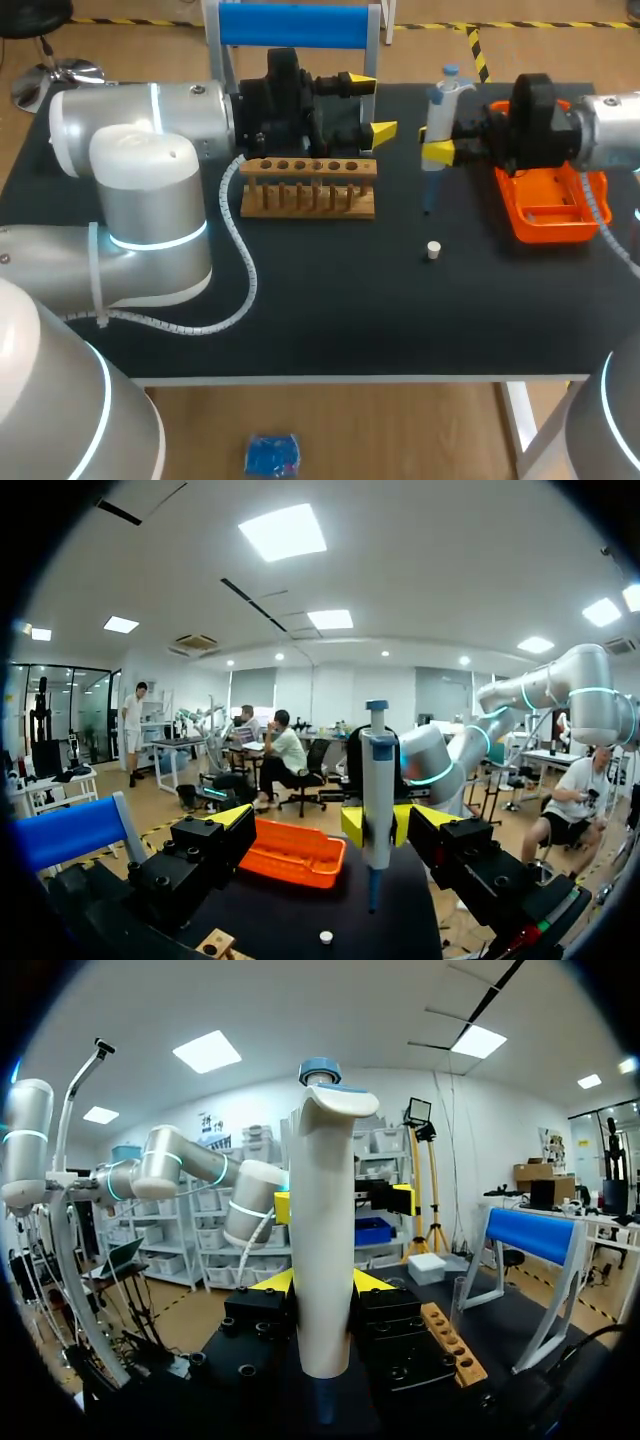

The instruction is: Invert the test tube, pick up the pipette, mount the tip to pipette, aspirate from beaker and dispense into the tube, eject the tip, return the pipette, and cap with the stopper.

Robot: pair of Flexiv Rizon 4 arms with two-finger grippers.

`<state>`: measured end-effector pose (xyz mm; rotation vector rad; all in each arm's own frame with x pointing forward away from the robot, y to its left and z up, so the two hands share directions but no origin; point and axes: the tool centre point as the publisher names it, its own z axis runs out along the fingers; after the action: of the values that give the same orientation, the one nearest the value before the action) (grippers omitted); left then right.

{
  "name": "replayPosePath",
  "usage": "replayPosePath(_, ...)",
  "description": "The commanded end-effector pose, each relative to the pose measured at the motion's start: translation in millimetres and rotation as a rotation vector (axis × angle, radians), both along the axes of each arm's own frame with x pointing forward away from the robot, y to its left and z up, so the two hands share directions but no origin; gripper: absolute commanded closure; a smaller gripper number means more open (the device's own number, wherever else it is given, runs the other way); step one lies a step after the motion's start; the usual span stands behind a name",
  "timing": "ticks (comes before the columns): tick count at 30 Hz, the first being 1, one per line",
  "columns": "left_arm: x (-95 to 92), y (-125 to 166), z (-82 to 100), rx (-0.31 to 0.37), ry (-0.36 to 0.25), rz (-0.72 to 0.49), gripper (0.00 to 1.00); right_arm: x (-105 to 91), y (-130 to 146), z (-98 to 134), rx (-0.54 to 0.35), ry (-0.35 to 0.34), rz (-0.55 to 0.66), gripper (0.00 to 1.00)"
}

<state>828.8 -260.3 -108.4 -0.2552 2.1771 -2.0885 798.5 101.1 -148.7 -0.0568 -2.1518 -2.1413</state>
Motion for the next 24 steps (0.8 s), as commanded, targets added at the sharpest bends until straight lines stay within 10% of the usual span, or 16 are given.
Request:
replayPosePath(1, -0.5, -1, -0.9, -0.003, -0.002, 0.003, 0.00, 6.9, 16, -6, 0.014, -0.001, 0.009, 1.00)
replayPosePath(24, -0.5, -1, -0.9, -0.003, -0.002, 0.003, 0.00, 20.8, 63, -11, 0.010, -0.031, 0.002, 1.00)
